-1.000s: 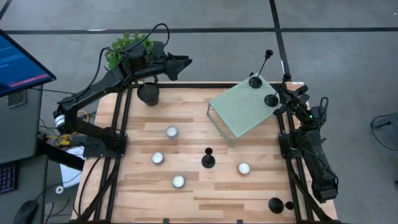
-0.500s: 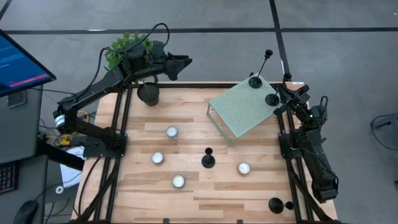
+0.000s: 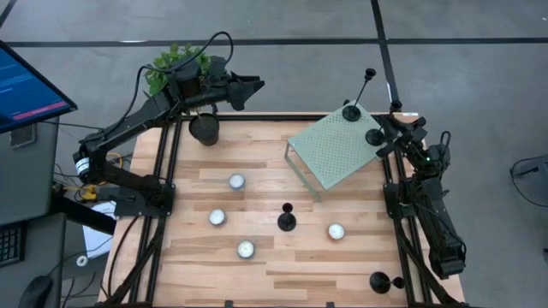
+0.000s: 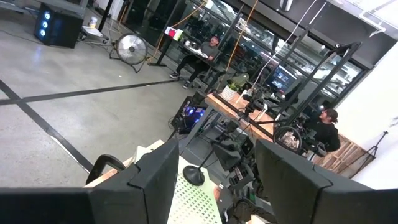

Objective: Pick & Place candle stick holders
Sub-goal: Align the black candle holder with the other black candle holder on the shelf, then put the black candle holder on the shelf

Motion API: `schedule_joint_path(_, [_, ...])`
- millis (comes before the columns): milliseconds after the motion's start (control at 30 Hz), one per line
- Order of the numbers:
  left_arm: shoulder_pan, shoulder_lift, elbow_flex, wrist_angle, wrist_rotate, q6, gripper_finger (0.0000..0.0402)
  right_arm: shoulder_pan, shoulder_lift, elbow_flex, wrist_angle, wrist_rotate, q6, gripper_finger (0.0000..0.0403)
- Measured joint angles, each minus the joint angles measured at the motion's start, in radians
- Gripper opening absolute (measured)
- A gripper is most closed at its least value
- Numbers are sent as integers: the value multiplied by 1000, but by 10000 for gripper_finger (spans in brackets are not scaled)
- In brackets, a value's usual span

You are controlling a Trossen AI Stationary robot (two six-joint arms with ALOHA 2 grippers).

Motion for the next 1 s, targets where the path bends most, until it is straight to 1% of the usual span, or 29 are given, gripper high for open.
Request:
schedule_joint_path(267, [0,0,0,0,0,-3,213,0,0,4,-3,0,23,198])
schedule_joint_path(367, [0,0,0,0,0,-7,213,0,0,47,-68,0,28,233])
schedule_joint_path(433, [0,0,0,0,0,-9,213,0,0,87,-137,1,4,249])
schedule_joint_path(533, [0,0,0,0,0,-11,213,0,0,140,-208,28,-12,256])
schedule_joint_path(733, [0,0,0,0,1,-11,213,0,0,249,-336,63,-39,255])
schedule_joint_path(900, [0,0,0,0,8,-10,213,0,1,390,-469,107,-45,255])
schedule_joint_path(1000, [-1,0,0,0,11,-6,213,0,0,483,-573,121,-77,255])
